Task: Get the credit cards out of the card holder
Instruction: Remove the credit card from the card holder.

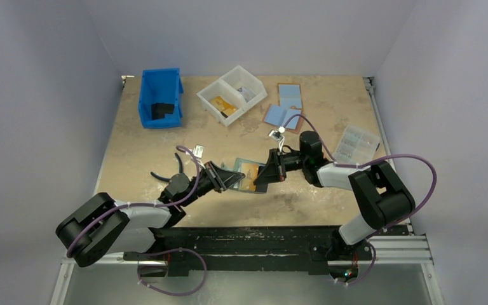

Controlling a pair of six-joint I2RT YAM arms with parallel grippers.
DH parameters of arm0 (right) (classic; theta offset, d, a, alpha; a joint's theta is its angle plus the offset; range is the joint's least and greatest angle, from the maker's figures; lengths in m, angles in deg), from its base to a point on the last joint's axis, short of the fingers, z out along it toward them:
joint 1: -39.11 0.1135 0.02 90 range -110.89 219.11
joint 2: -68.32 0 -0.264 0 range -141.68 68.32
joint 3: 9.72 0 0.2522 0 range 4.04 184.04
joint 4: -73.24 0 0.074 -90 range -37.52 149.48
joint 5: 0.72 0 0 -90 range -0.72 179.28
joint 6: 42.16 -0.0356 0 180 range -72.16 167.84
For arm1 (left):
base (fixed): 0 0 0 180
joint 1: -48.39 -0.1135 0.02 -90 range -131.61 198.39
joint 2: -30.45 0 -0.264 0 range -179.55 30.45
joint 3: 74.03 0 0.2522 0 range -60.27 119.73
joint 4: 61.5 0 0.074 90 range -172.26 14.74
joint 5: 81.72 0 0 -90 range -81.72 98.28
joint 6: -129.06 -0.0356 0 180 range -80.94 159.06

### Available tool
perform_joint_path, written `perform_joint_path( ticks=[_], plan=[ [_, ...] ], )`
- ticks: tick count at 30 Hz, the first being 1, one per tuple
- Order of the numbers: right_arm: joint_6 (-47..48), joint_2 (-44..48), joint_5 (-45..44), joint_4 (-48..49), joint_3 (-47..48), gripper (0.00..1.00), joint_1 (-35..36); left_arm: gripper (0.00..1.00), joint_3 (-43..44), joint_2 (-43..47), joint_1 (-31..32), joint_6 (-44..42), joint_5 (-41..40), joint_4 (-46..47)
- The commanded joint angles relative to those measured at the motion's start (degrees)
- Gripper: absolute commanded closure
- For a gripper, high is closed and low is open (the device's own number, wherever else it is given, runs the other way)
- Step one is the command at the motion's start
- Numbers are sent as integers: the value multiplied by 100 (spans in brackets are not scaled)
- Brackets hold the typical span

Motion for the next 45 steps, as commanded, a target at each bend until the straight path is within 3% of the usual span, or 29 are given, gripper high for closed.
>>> perform_joint_path(
  ticks=[1,36,40,43,45],
  plan=[
    [229,72,95,-61,212,100,-12,97,-46,241,-87,-43,-9,413],
    [407,-122,222,-148,215,100,187,100,-355,749,-542,89,214,304],
    [976,-106,82,-890,383,100,169,100,-381,666,-562,34,382,248],
    [1369,-189,-111,-1415,497,100,150,79,-455,622,-585,21,451,188],
    [1508,-262,-183,-1581,529,100,147,73,-494,682,-589,-17,495,138]
  ],
)
